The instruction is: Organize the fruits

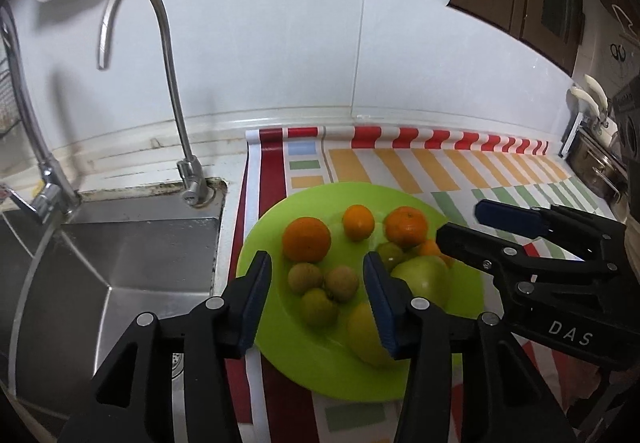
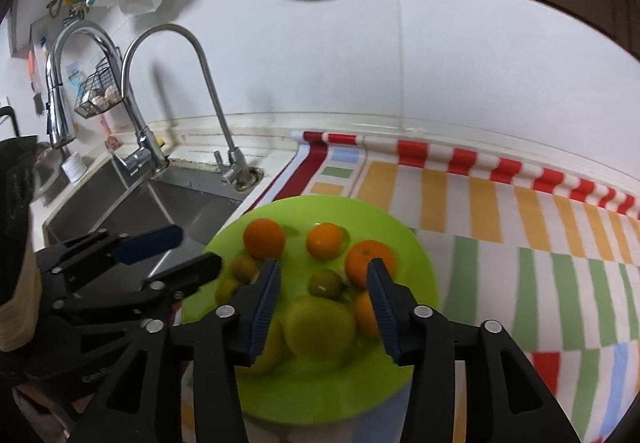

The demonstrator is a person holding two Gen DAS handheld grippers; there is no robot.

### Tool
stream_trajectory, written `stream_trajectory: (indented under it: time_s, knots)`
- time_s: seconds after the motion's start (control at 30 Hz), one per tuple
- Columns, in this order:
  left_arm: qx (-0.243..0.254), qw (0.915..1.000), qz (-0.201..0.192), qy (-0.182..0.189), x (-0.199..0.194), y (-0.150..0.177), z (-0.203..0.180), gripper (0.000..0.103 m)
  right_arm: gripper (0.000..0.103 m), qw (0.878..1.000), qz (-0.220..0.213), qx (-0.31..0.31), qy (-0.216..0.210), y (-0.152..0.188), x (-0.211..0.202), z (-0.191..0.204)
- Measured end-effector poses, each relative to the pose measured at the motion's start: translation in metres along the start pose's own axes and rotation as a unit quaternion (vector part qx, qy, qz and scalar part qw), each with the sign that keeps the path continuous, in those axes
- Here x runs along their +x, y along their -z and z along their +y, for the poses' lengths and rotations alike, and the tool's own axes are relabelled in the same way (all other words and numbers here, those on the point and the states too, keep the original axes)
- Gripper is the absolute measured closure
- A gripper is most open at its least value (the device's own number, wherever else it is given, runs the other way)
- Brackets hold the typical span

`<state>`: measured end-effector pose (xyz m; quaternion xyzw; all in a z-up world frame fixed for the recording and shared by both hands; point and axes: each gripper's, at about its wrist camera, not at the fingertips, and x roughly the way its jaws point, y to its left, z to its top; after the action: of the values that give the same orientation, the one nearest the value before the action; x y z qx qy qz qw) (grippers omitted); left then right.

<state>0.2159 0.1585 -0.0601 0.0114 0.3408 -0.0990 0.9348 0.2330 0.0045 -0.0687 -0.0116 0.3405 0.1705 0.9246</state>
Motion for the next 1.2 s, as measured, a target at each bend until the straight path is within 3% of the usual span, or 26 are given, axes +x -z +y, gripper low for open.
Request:
stream_trajectory:
  time_s: [0.3,0.63,1.2]
  knots:
    - [0.001,0.9985,-0.044,-0.03,-0.048,0.014,-0.025,0.036,0.028,0.997,-0.043,0.0,0.059,0.023,-0.06,-0.008]
    - [-0.005,0.996,-0.08,-0.038,-0.098,0.039,-0.058,0.019,0.019,0.994,-0.071,0.009,0.084,0.054,-0.122,-0.017]
    - [0.004,0.9926,-0.111,-0.049,-0.173,0.083,-0.111,0.008,0.017,0.989,-0.103,0.012,0.106,0.116,-0.219,-0.026]
